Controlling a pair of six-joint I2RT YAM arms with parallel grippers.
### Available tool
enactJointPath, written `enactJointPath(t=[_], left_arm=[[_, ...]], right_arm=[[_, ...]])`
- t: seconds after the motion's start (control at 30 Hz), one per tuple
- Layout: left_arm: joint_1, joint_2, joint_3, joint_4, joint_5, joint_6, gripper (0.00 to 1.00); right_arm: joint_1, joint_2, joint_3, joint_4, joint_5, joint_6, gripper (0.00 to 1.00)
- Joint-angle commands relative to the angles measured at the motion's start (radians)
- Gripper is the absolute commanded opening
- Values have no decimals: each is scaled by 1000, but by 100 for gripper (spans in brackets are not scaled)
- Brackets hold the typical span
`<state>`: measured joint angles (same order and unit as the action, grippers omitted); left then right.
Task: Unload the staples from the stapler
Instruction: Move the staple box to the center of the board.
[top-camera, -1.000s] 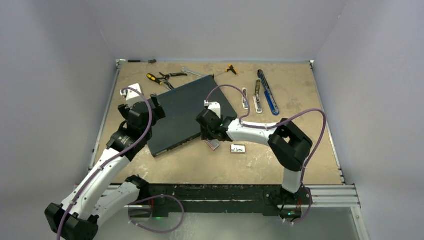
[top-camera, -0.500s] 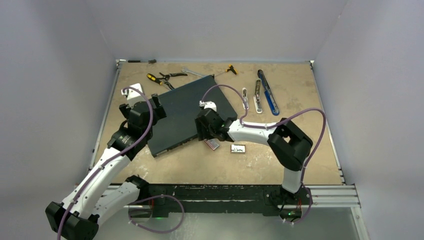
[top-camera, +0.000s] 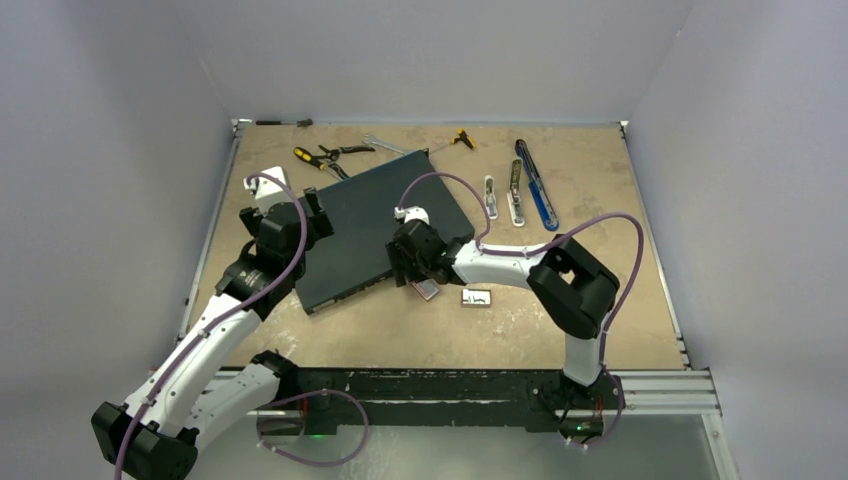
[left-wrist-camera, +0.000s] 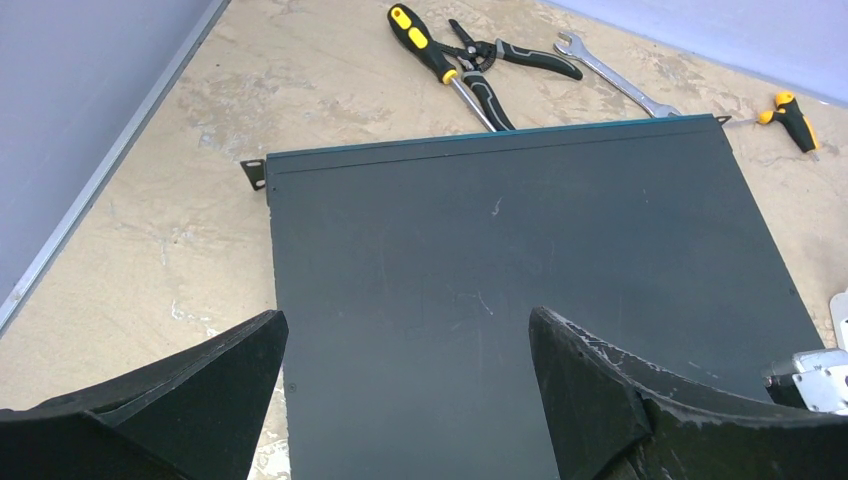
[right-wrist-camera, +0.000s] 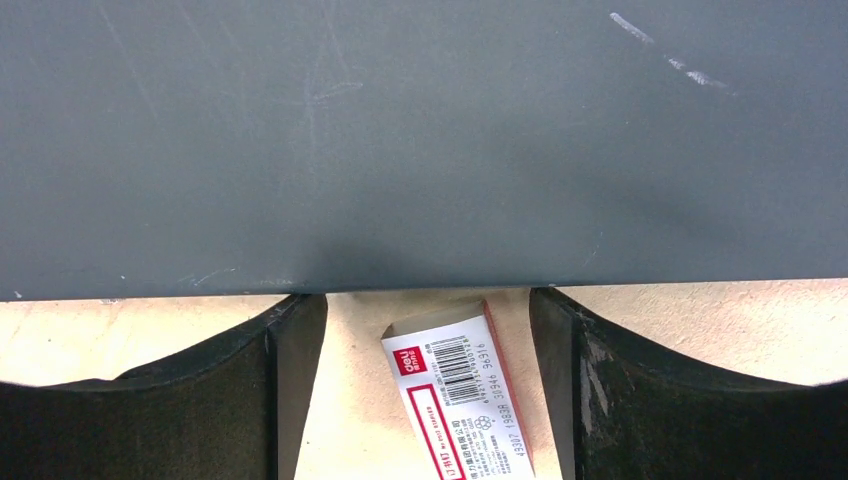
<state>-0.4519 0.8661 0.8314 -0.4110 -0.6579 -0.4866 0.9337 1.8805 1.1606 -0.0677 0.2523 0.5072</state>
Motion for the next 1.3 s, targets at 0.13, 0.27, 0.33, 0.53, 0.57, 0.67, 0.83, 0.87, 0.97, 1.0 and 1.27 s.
enactJointPath(t=[0.13,0.27,0.33,0.53,0.57,0.67,0.83,0.87,0.97,1.0,1.27], left_arm=[[5,5,-2,32,9,11,89],[5,4,-2,30,10,11,89],[5,6,-2,30,9,11,89],[5,7,-3,30,7,11,89],[5,7,-2,30,7,11,89],[5,7,-2,29,7,10,89],[5,7,-2,30,10,8,89],[5,8,-4,30,11,8,89],[5,8,-4,30,14,6,89],[5,8,-4,30,15,5,89],[4,9,-5,30,18,1,89]], right_arm=[[-5,-9,-44,59,-56,-79,77],[-6,3,-44,89,-116,-114,77],[-6,6,-41,95,-150,-138,77],[-5,14,-40,82,-219,-198,77],[-6,15,-43,82,-223,-205,77],[-5,16,-47,90,-239,-238,77],[-4,3,-67,82,-281,-258,77],[-4,-3,-72,84,-295,-266,77],[-4,-12,-88,84,-329,-288,77],[-4,-13,-95,85,-343,-298,77],[-3,-26,-108,59,-415,-340,71]])
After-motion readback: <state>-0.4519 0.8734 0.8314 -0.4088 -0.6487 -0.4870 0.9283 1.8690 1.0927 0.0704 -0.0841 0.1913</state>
